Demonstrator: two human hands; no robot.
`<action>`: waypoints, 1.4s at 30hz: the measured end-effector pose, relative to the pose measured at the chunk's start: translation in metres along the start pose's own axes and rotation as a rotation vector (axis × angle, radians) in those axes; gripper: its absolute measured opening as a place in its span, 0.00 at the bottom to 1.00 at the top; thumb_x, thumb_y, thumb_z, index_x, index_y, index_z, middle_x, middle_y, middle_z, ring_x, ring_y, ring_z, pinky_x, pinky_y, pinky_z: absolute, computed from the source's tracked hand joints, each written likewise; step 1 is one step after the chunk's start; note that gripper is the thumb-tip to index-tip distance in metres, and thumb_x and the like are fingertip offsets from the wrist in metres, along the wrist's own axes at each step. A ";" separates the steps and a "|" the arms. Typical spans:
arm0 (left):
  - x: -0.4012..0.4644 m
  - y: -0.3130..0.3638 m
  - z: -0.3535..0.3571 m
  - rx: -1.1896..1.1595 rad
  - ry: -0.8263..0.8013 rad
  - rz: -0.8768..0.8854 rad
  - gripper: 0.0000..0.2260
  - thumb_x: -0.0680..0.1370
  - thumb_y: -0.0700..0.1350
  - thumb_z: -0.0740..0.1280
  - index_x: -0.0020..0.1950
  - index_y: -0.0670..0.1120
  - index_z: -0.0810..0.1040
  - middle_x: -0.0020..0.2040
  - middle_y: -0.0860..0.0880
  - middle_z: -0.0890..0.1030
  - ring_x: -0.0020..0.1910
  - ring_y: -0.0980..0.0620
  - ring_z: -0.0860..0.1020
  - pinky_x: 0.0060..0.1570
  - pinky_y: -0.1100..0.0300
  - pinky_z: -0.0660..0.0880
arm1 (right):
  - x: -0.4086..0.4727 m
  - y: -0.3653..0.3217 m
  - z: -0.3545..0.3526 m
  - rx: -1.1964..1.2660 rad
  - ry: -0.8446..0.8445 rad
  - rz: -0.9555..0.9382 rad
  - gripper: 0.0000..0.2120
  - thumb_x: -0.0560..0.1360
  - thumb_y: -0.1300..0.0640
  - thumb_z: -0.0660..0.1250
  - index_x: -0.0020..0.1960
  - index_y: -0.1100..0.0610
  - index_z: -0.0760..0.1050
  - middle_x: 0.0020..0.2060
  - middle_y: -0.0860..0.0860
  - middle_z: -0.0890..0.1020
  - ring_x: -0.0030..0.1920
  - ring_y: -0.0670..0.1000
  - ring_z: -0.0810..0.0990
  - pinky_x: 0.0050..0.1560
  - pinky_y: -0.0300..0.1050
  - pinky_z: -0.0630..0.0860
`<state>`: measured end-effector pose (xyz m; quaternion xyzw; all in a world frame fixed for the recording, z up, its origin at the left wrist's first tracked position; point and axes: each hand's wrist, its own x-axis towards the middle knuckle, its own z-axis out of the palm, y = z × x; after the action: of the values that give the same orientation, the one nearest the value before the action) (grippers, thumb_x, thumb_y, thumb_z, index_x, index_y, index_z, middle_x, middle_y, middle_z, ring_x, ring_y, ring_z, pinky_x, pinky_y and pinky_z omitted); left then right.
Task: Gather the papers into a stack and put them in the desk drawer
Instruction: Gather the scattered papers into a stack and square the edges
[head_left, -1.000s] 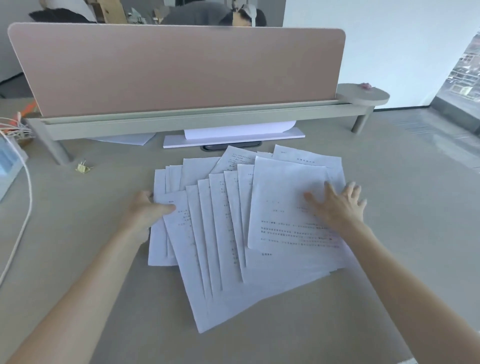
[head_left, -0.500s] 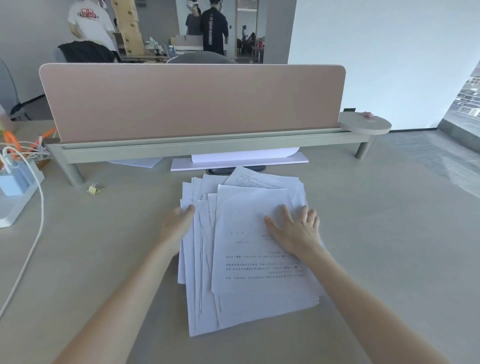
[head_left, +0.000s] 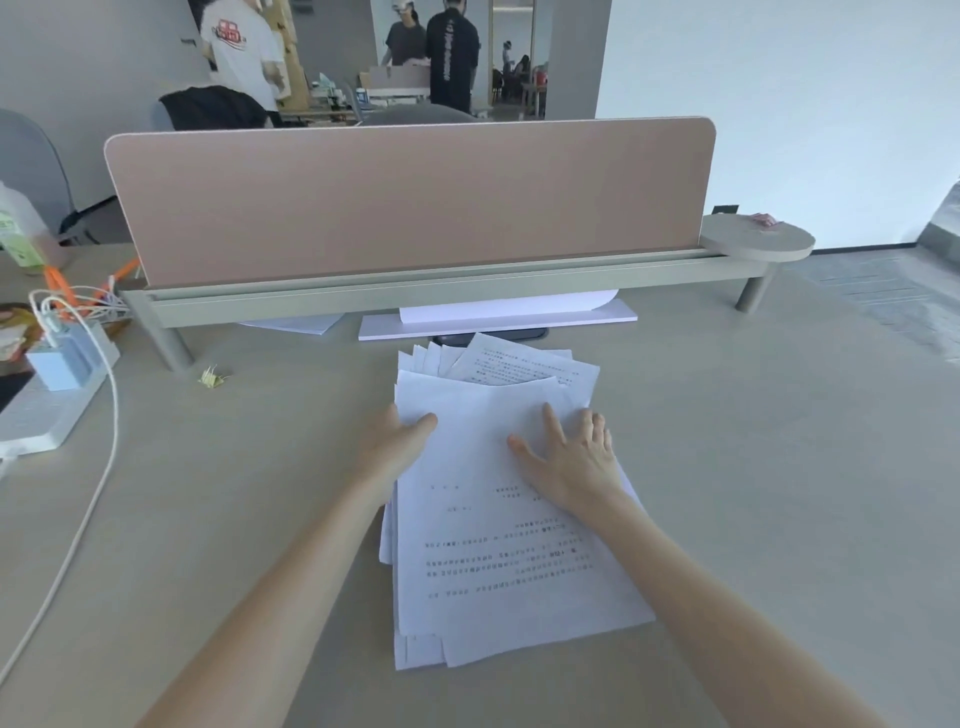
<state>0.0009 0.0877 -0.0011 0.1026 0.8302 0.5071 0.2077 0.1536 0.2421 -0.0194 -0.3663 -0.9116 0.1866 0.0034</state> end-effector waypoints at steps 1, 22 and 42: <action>0.004 -0.002 0.000 0.027 0.004 0.021 0.18 0.75 0.51 0.66 0.63 0.47 0.72 0.57 0.51 0.75 0.55 0.48 0.74 0.50 0.55 0.70 | 0.001 0.002 -0.004 0.015 0.005 0.003 0.39 0.78 0.29 0.49 0.83 0.48 0.49 0.80 0.64 0.53 0.81 0.63 0.49 0.79 0.55 0.49; 0.002 0.000 0.002 -0.236 -0.122 -0.124 0.22 0.71 0.43 0.74 0.61 0.40 0.72 0.57 0.48 0.76 0.59 0.46 0.74 0.55 0.53 0.69 | -0.007 0.031 -0.035 0.721 0.018 0.187 0.30 0.76 0.59 0.65 0.77 0.54 0.63 0.65 0.55 0.79 0.63 0.60 0.79 0.65 0.58 0.77; -0.039 0.047 -0.042 -0.591 -0.473 0.244 0.19 0.77 0.34 0.66 0.68 0.45 0.76 0.62 0.44 0.83 0.55 0.45 0.83 0.50 0.50 0.82 | -0.005 0.018 -0.053 1.372 -0.384 0.132 0.20 0.78 0.52 0.70 0.66 0.62 0.79 0.60 0.59 0.85 0.63 0.60 0.83 0.65 0.58 0.77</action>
<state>0.0145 0.0613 0.0667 0.2501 0.5594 0.7075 0.3521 0.1770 0.2686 0.0239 -0.2965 -0.5493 0.7788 0.0612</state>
